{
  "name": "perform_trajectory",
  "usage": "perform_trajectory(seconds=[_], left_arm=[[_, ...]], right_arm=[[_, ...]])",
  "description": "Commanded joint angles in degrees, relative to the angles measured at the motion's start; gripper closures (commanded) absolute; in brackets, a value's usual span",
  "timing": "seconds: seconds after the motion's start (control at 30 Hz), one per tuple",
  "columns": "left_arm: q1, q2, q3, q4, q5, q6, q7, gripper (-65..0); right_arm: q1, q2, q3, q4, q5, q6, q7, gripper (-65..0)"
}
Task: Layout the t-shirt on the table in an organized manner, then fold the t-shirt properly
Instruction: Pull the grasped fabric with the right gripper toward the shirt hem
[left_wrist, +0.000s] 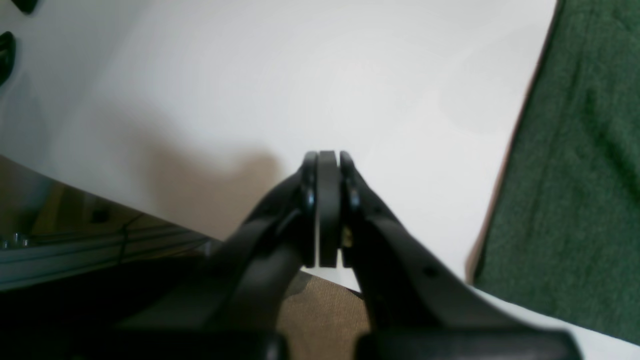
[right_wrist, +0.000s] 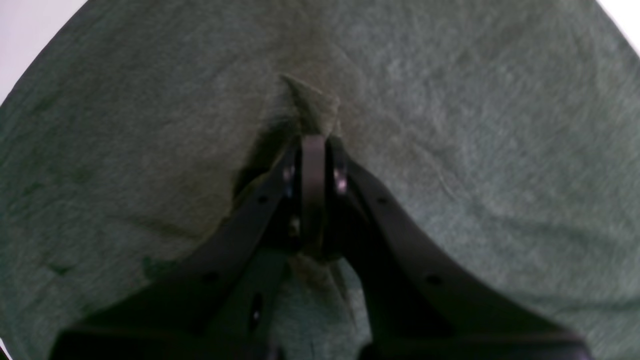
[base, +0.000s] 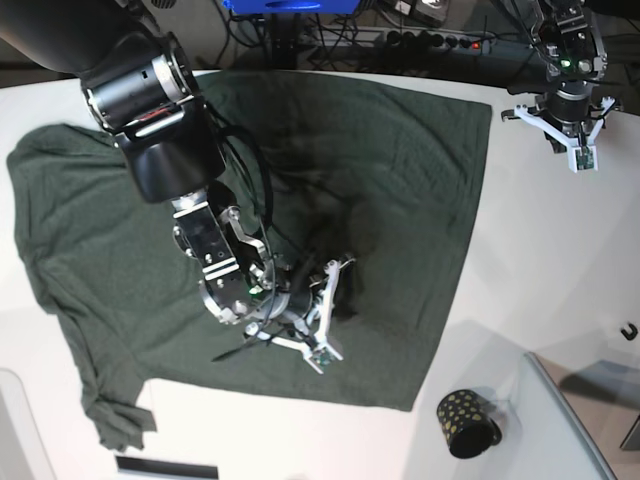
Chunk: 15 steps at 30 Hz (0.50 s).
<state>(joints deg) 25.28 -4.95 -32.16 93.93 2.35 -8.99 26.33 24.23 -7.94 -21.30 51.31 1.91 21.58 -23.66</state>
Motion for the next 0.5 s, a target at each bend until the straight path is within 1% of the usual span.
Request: perform_trajectory(seconds=[0.0, 0.07, 0.2, 0.3, 0.33, 0.47], left_arm=[[0.70, -0.54, -0.32, 0.80, 0.07, 0.33, -1.23, 0.0], [0.88, -0.54, -0.32, 0.80, -0.02, 0.33, -1.23, 0.0], [1.05, -0.54, -0.32, 0.80, -0.02, 0.33, -1.23, 0.0], [1.05, -0.54, -0.32, 0.18, -0.02, 0.33, -1.23, 0.0], [1.05, -0.54, -0.32, -0.26, -0.02, 0.33, -1.23, 0.0], [0.96, -0.63, -0.32, -1.31, 0.07, 0.33, -1.32, 0.0]], right_arm=[[1.84, -0.63, -0.90, 1.66, 0.59, 0.17, 2.69, -0.6], [1.84, -0.63, -2.39, 1.83, 0.59, 0.17, 4.72, -0.6], [1.93, -0.63, -4.06, 1.92, 0.59, 0.35, 7.09, -0.6], [2.63, -0.89, -4.06, 1.92, 0.59, 0.44, 8.41, -0.6], [2.72, -0.98, -4.06, 1.92, 0.59, 0.79, 8.76, -0.6], [3.60, -0.98, -4.06, 1.92, 0.59, 4.66, 10.78, -0.6]])
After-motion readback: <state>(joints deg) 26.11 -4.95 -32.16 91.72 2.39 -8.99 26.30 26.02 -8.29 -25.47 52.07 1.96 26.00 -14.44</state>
